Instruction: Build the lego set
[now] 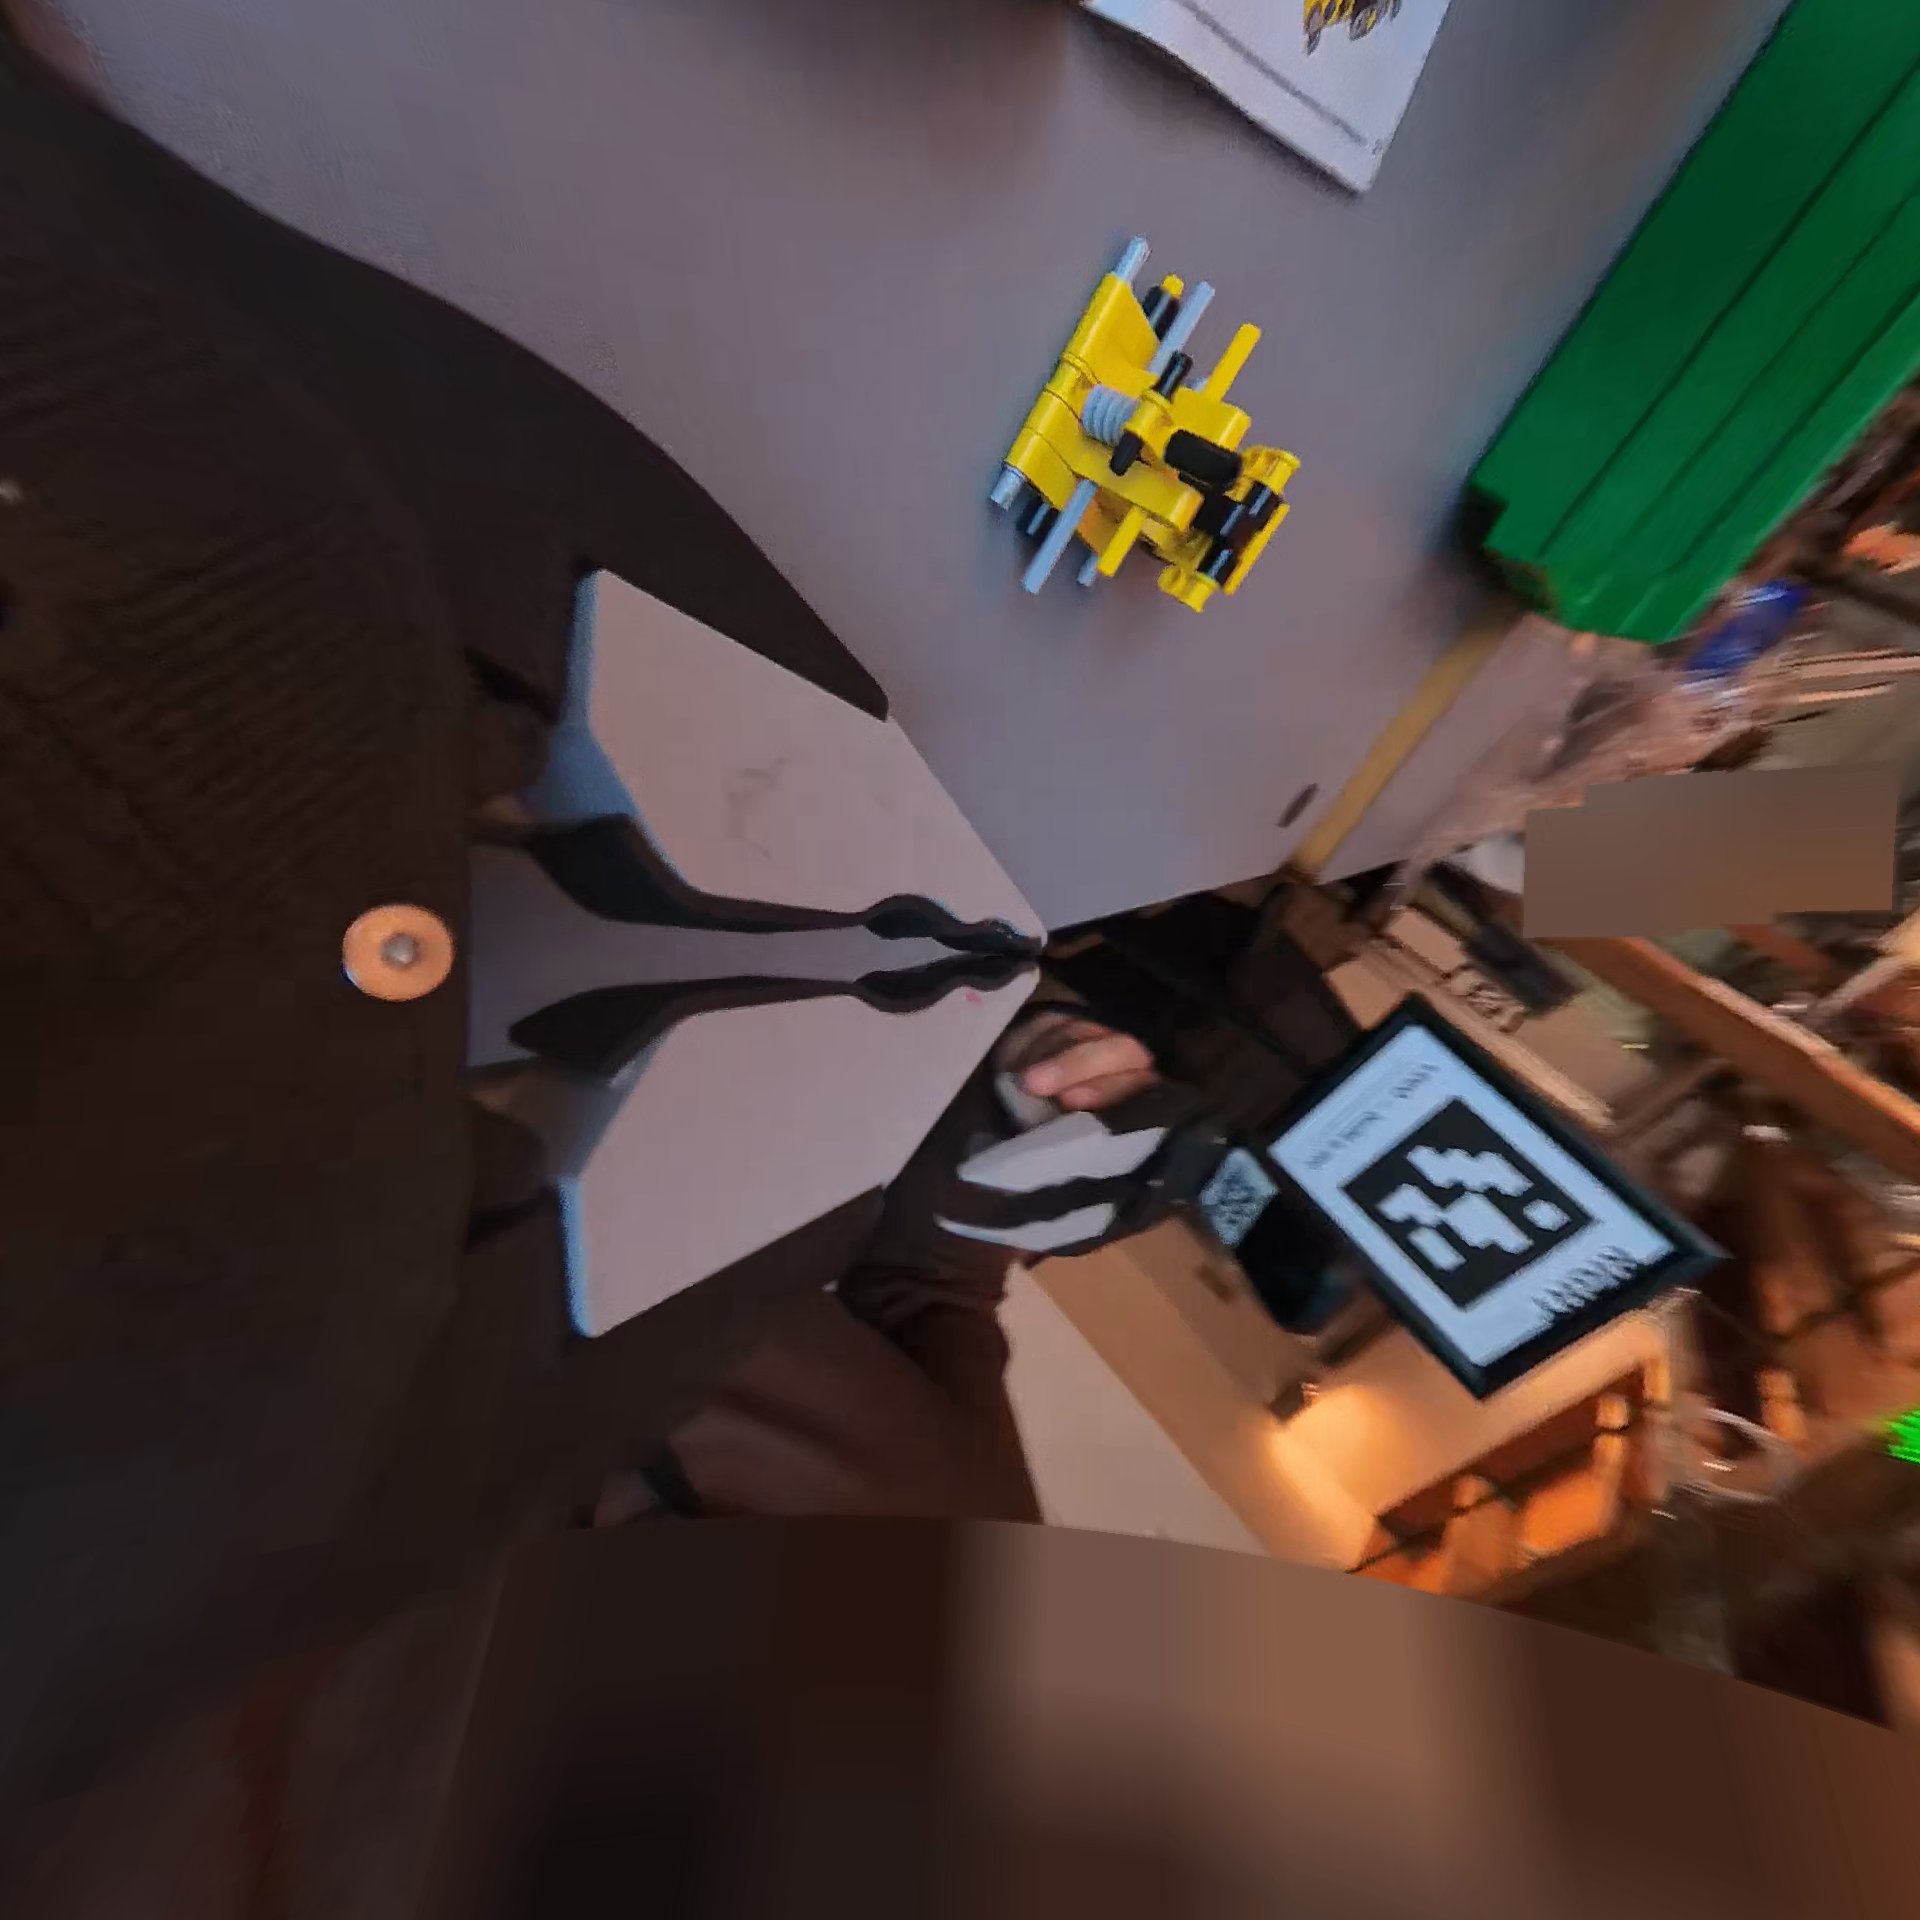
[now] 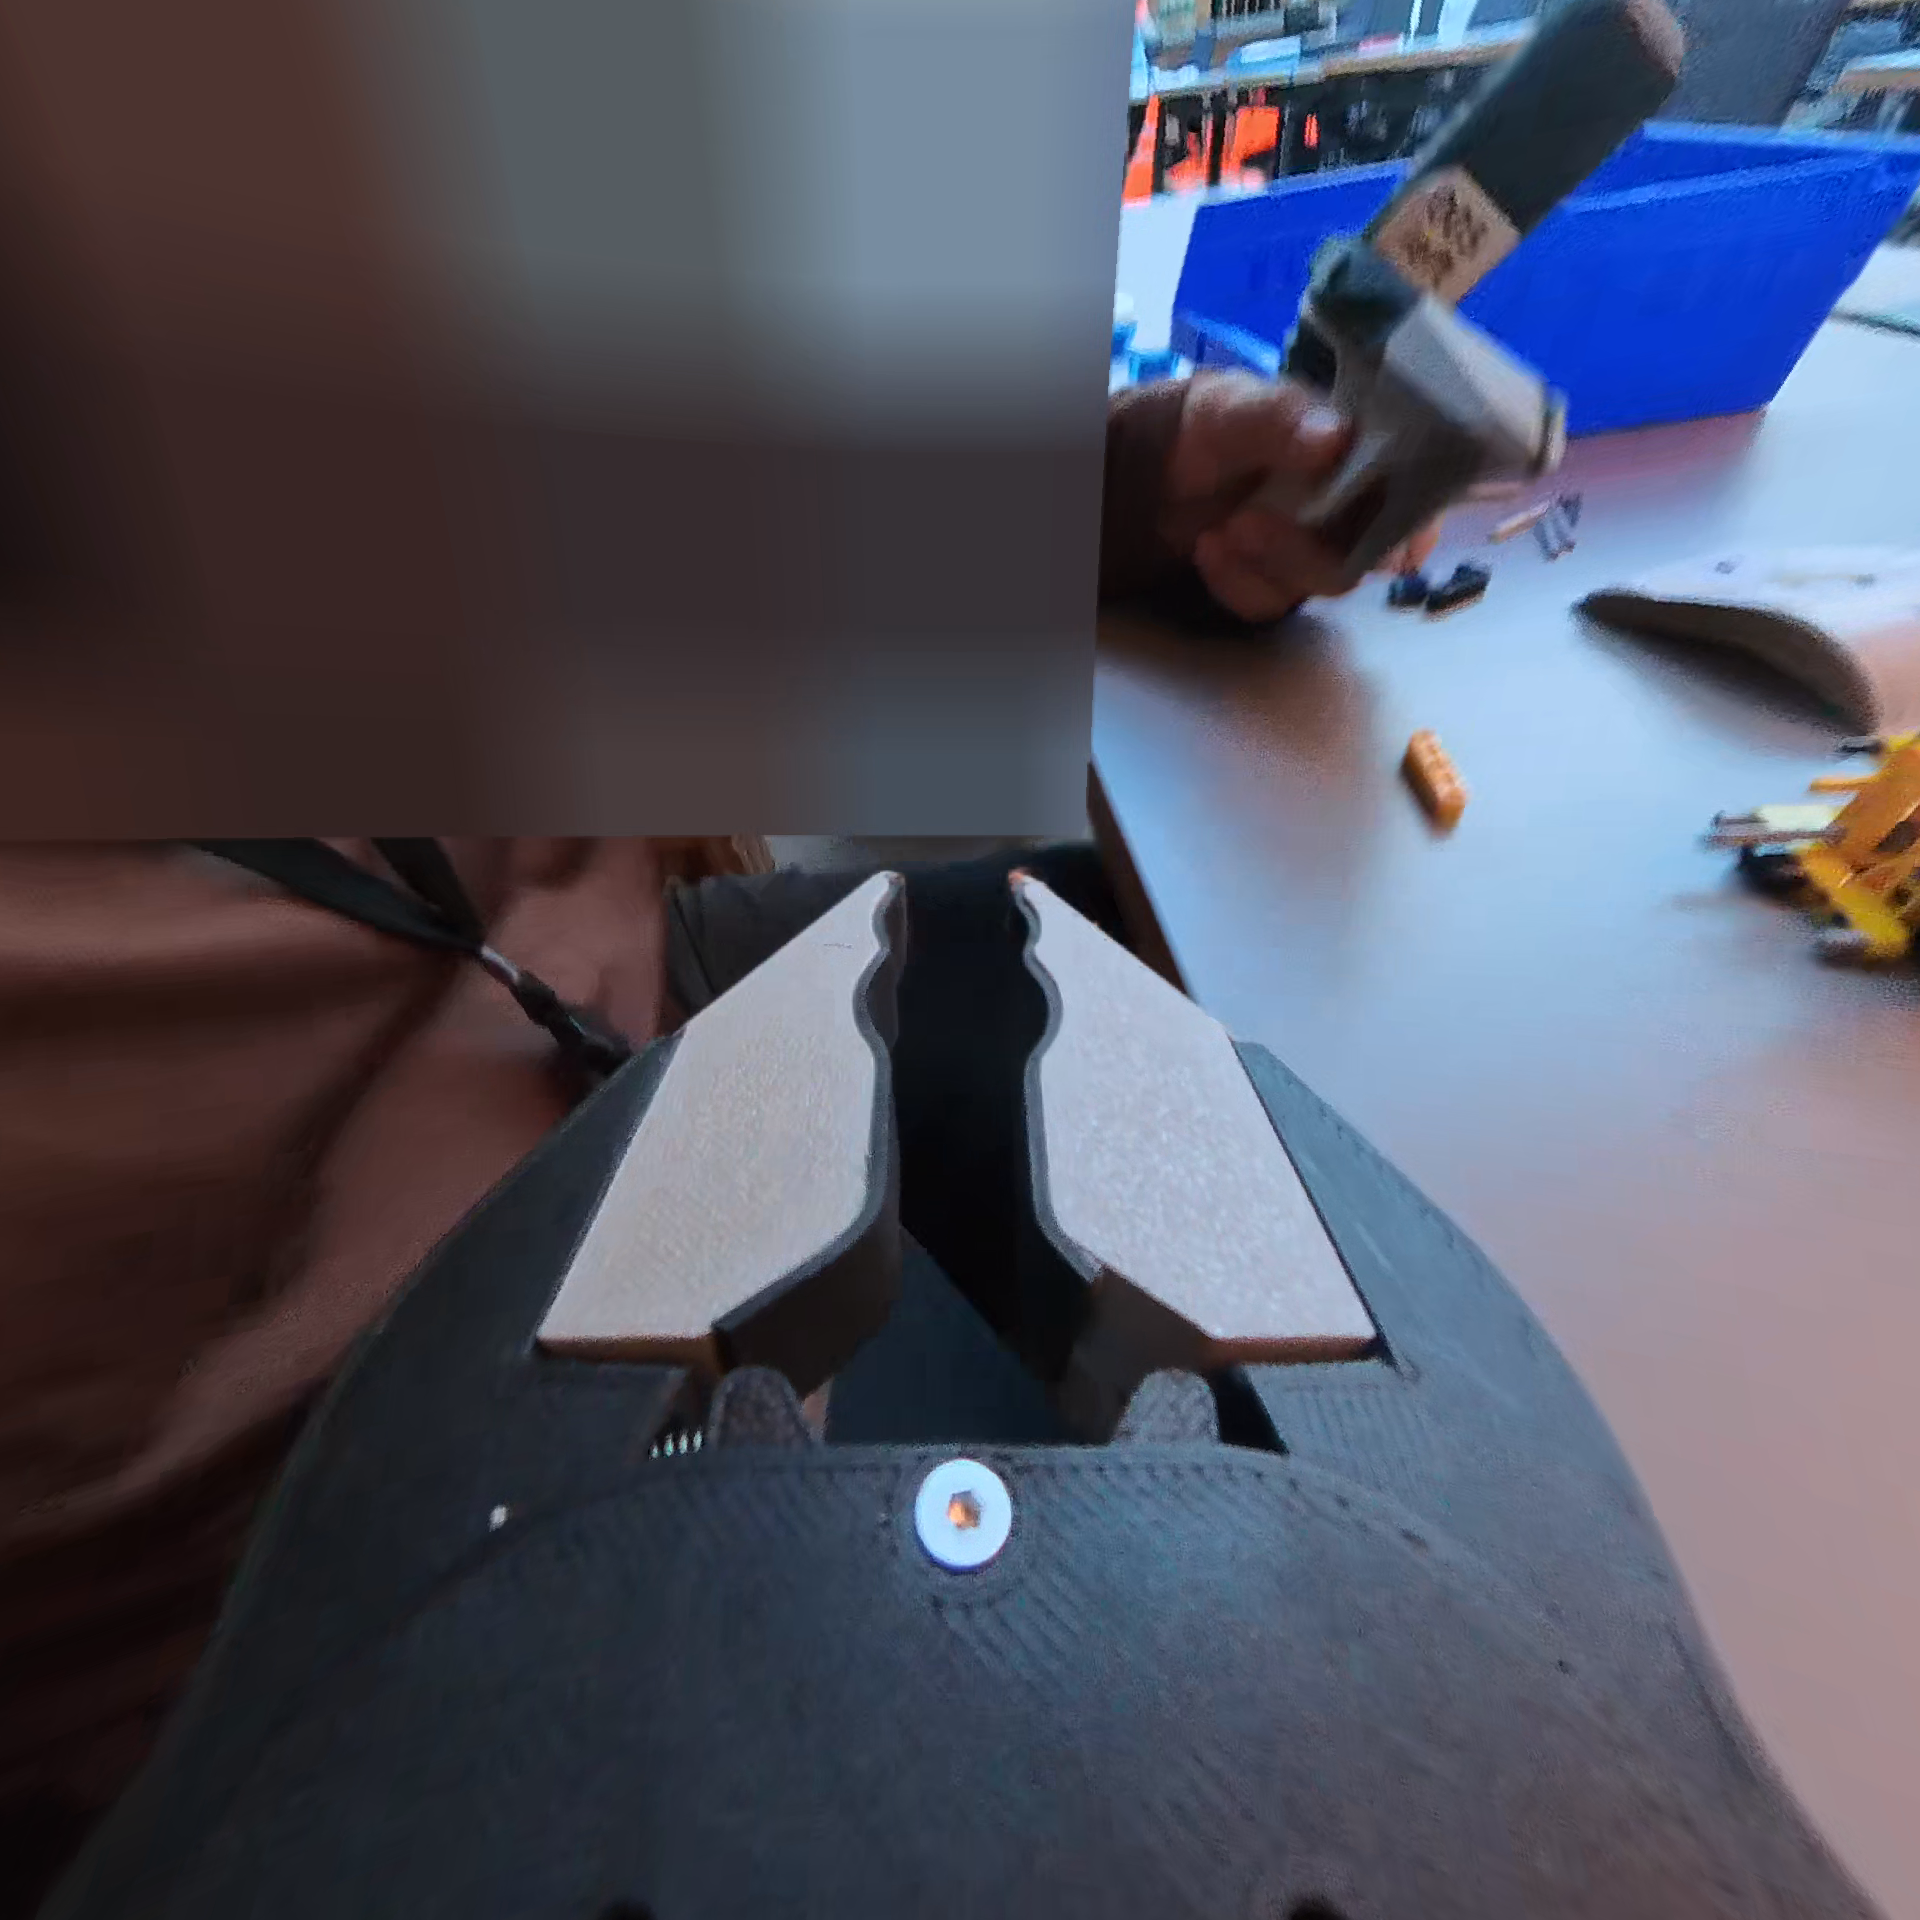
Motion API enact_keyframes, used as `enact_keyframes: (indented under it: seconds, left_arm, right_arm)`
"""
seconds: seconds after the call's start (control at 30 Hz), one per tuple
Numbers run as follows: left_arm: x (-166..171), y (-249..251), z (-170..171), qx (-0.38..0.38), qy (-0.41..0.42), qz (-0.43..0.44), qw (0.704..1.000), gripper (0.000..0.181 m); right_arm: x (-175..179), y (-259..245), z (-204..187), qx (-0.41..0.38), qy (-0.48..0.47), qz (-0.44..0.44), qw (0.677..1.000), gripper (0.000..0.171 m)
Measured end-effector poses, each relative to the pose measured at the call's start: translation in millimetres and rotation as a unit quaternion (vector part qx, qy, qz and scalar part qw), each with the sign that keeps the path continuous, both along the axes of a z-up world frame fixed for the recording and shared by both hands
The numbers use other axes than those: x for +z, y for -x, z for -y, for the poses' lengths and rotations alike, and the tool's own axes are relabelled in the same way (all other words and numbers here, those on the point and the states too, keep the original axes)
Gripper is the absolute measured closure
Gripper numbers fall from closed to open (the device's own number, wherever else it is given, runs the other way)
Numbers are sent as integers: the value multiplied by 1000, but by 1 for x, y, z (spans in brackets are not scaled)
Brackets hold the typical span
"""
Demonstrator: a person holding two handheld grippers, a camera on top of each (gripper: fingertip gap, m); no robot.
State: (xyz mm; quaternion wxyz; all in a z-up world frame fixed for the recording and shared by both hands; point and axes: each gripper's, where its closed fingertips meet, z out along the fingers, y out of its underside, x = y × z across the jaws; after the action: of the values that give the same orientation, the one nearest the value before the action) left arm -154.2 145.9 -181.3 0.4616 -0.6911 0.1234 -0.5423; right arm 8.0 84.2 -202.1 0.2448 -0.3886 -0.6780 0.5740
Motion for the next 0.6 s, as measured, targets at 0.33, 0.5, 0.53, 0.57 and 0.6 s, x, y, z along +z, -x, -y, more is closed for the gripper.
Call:
enact_keyframes:
  seconds: [0.33, 0.5, 0.53, 0.57, 0.6]
  left_arm:
    - [3, -1, 113, 127, -86, -147, 977, 158]
    - [-20, -42, 158, 144, -109, -210, 961, 138]
    - [-32, -47, 163, 149, -96, -218, 960, 137]
    - [-44, -51, 169, 153, -76, -219, 961, 136]
    - [-58, -54, 177, 160, -52, -213, 962, 136]
  right_arm:
    - [-107, -33, 22, -53, -12, 123, 991, 140]
    - [-196, -40, 8, -107, -33, 243, 963, 137]
    - [-213, -39, 3, -123, -38, 262, 956, 138]
    - [-232, -35, -4, -140, -45, 279, 949, 141]
    - [-253, -31, -9, -151, -51, 299, 941, 141]
